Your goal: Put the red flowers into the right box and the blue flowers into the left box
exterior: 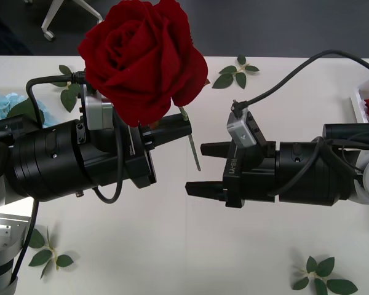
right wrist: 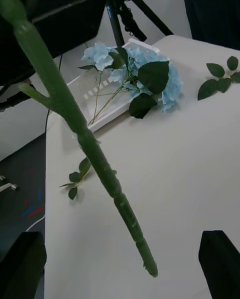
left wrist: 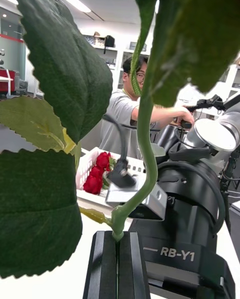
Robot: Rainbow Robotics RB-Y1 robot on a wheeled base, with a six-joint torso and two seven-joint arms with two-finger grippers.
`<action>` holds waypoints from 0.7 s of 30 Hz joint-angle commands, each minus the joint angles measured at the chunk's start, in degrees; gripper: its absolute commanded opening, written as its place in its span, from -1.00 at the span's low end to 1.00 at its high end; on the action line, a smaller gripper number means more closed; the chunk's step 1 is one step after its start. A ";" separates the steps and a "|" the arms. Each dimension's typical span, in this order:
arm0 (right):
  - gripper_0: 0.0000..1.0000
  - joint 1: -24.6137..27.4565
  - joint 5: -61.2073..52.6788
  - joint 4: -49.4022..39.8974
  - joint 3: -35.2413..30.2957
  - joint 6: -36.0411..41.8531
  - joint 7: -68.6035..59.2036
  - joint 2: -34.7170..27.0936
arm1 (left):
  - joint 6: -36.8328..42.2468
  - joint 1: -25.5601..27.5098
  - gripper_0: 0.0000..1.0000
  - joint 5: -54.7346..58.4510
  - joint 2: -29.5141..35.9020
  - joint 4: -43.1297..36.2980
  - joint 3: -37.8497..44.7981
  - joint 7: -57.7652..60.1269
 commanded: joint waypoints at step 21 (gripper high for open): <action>-0.29 -0.05 -0.11 -4.23 1.75 -6.44 5.32 3.39 | -0.15 0.23 -1.00 0.56 -0.38 -2.09 0.59 -1.42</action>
